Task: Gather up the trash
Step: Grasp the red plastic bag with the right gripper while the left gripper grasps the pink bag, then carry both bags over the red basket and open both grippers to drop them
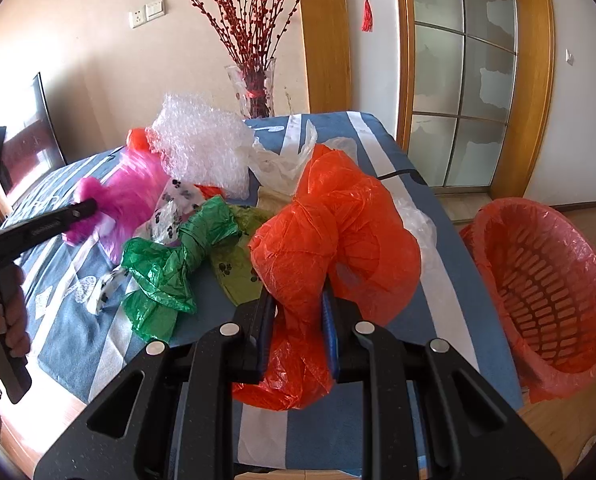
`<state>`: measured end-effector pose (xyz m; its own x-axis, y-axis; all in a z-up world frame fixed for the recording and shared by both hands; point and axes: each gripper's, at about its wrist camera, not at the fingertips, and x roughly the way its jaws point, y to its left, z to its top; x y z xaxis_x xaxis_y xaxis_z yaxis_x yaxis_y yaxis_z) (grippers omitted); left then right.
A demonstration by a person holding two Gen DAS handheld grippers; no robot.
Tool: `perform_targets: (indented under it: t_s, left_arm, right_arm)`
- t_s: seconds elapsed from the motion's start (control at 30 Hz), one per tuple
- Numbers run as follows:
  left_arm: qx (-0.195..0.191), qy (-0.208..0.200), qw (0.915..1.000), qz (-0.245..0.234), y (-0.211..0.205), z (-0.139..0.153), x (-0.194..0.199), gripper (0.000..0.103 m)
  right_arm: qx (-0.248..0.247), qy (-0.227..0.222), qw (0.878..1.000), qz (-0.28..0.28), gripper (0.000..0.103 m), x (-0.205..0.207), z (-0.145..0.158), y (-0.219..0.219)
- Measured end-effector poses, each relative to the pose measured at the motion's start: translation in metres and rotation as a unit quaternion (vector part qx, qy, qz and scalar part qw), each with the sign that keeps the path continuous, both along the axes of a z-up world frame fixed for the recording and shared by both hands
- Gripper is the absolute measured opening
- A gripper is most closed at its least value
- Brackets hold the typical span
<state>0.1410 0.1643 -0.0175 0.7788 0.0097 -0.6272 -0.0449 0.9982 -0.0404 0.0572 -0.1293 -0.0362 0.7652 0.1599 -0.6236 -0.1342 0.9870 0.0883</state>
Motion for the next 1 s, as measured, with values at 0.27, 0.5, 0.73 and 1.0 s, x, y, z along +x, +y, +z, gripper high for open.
perform_targets:
  t_s: [0.27, 0.5, 0.73, 1.0]
  left_arm:
    - [0.012, -0.073, 0.9969, 0.024, 0.01, 0.05, -0.031, 0.04]
    - [0.001, -0.107, 0.9942, 0.0, -0.008, 0.084, -0.046, 0.04]
    - [-0.009, -0.113, 0.9915, -0.065, -0.067, 0.098, -0.044, 0.04]
    - [-0.023, -0.083, 0.9835, -0.159, -0.164, 0.087, -0.026, 0.04]
  right_arm:
    - [0.006, -0.015, 1.0, -0.007, 0.022, -0.007, 0.008, -0.01]
    - [0.007, -0.033, 0.999, -0.025, 0.022, -0.013, 0.02, -0.03]
    - [-0.001, -0.049, 0.997, -0.066, 0.022, -0.019, 0.033, -0.073]
    - [-0.017, -0.058, 0.989, -0.138, 0.022, -0.026, 0.048, -0.149]
